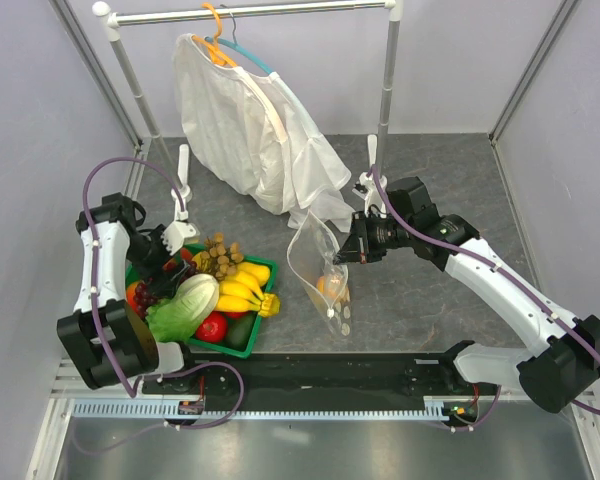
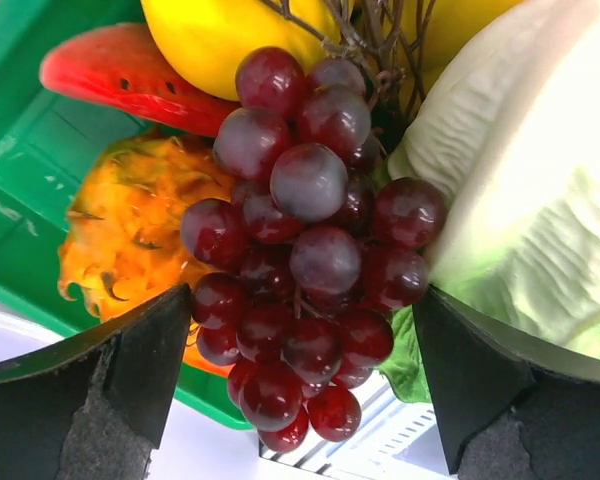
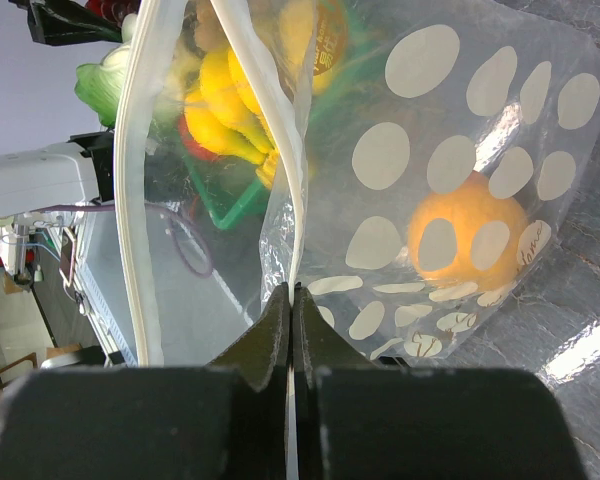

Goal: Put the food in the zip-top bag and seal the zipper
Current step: Pick up the fake fruit from the bin.

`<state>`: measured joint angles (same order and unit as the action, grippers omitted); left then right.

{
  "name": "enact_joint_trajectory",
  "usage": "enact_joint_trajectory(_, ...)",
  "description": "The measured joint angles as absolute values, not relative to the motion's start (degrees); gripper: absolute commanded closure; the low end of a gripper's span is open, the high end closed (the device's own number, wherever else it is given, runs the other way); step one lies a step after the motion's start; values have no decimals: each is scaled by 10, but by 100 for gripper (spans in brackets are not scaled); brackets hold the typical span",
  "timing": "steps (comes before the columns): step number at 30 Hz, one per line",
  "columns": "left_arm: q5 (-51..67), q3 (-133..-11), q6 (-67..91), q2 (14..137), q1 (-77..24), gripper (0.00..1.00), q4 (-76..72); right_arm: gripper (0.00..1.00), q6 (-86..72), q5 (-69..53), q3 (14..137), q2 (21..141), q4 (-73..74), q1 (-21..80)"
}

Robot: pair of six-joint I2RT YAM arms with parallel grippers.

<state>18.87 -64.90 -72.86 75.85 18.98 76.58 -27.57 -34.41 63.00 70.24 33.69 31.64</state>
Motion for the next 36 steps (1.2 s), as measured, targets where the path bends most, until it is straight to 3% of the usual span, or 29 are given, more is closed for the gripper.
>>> enact_joint_trajectory(6,180,-648,-722,784,190,20,761,100,-276,-344,630,702,337,316)
enact_joint_trajectory(12,181,-648,-718,792,189,25,757,100,-276,-344,630,702,337,316)
enact_joint_trajectory(17,183,-647,-713,792,189,50,759,100,-275,-344,630,703,337,316)
enact_joint_trajectory(30,185,-651,-705,738,188,81,761,100,-272,-344,630,705,336,316)
enact_joint_trajectory(34,184,-651,-699,738,188,73,761,100,-272,-344,630,706,336,316)
enact_joint_trajectory(36,184,-651,-697,740,188,54,761,100,-272,-344,630,706,336,316)
